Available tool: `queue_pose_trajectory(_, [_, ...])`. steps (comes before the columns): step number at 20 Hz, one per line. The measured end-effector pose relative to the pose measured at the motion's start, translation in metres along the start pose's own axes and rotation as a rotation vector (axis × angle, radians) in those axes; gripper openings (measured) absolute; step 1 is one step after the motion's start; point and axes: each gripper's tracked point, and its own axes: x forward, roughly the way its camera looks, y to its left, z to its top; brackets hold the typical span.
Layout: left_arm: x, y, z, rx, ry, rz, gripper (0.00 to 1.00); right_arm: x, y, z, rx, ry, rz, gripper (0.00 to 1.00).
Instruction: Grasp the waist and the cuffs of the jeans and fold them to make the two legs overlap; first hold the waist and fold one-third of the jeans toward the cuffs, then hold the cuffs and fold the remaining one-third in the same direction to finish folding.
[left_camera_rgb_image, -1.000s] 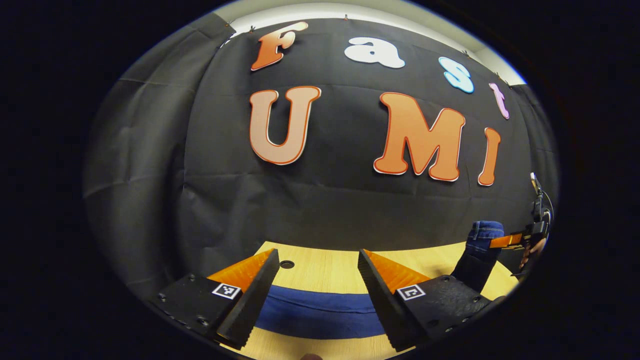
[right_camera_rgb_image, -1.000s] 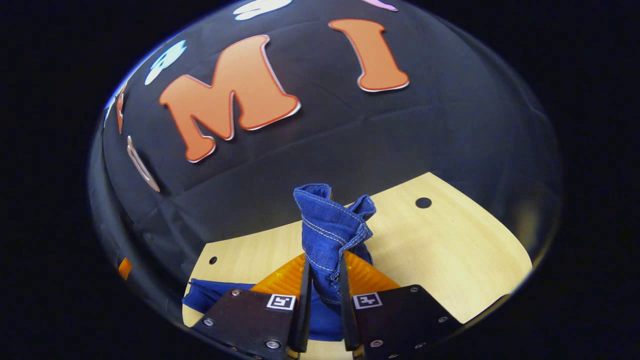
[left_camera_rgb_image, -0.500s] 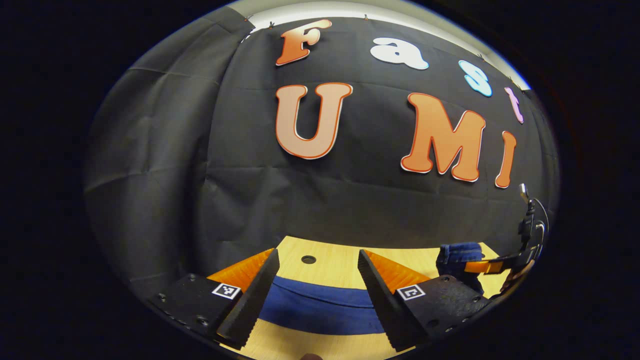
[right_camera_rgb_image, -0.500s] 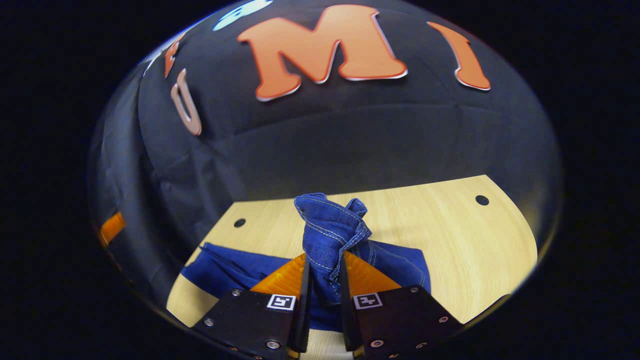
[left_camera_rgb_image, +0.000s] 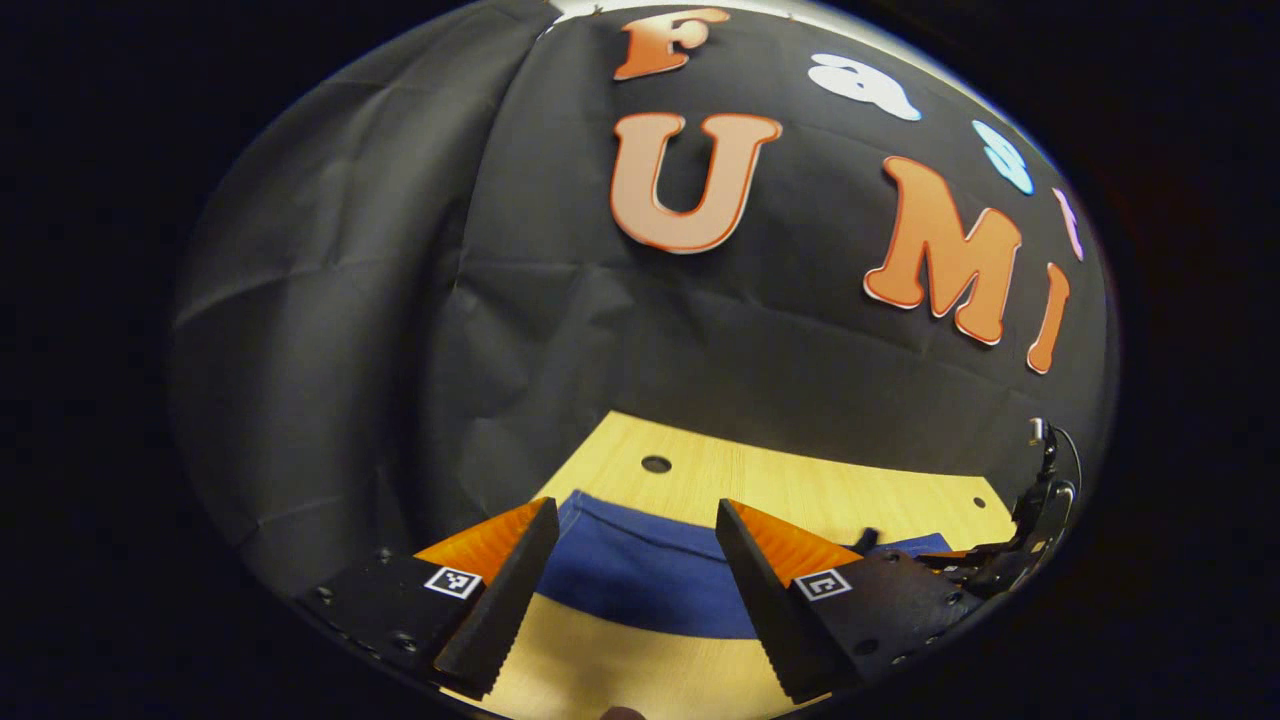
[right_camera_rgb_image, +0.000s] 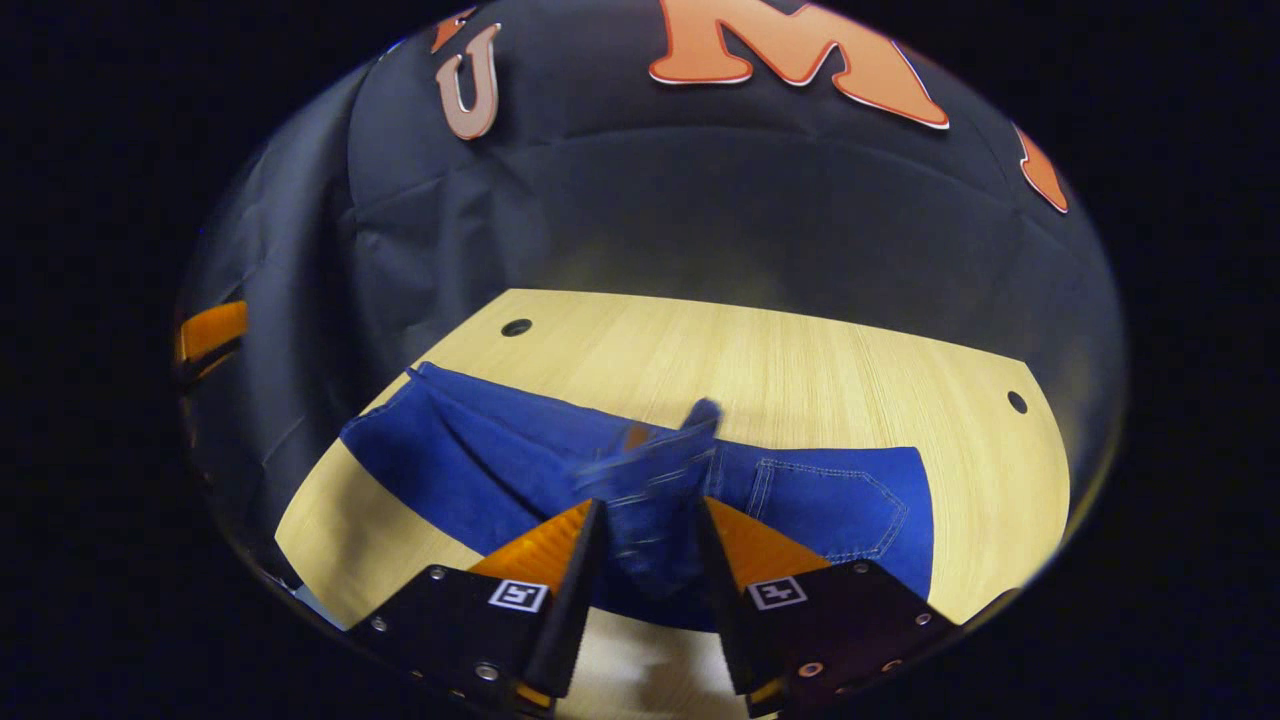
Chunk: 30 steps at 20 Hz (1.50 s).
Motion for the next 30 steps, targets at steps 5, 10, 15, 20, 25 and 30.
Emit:
queue_pose_trajectory(5, [0.028,0.023,-0.056,-0.236,0.177,0.016,0.97,-0.016,-0.008,0.012,0.007,-0.033,0.006,0.74])
queue_pose_trajectory(10, [0.051,0.045,-0.109,-0.559,0.337,0.028,0.98,-0.049,-0.053,0.043,0.048,-0.132,-0.086,0.84])
queue_pose_trajectory(15, [0.072,0.076,-0.134,-0.647,0.398,0.077,0.98,-0.085,-0.103,0.069,0.079,-0.219,-0.192,0.88])
queue_pose_trajectory(20, [0.096,0.097,-0.160,-0.737,0.454,0.115,0.98,-0.122,-0.133,0.101,0.108,-0.318,-0.269,0.88])
queue_pose_trajectory(25, [0.120,0.107,-0.164,-0.804,0.464,0.128,0.98,-0.155,-0.145,0.131,0.091,-0.405,-0.320,0.87])
queue_pose_trajectory(30, [0.144,0.108,-0.155,-0.808,0.419,0.081,0.94,-0.175,-0.152,0.148,0.120,-0.462,-0.345,0.87])
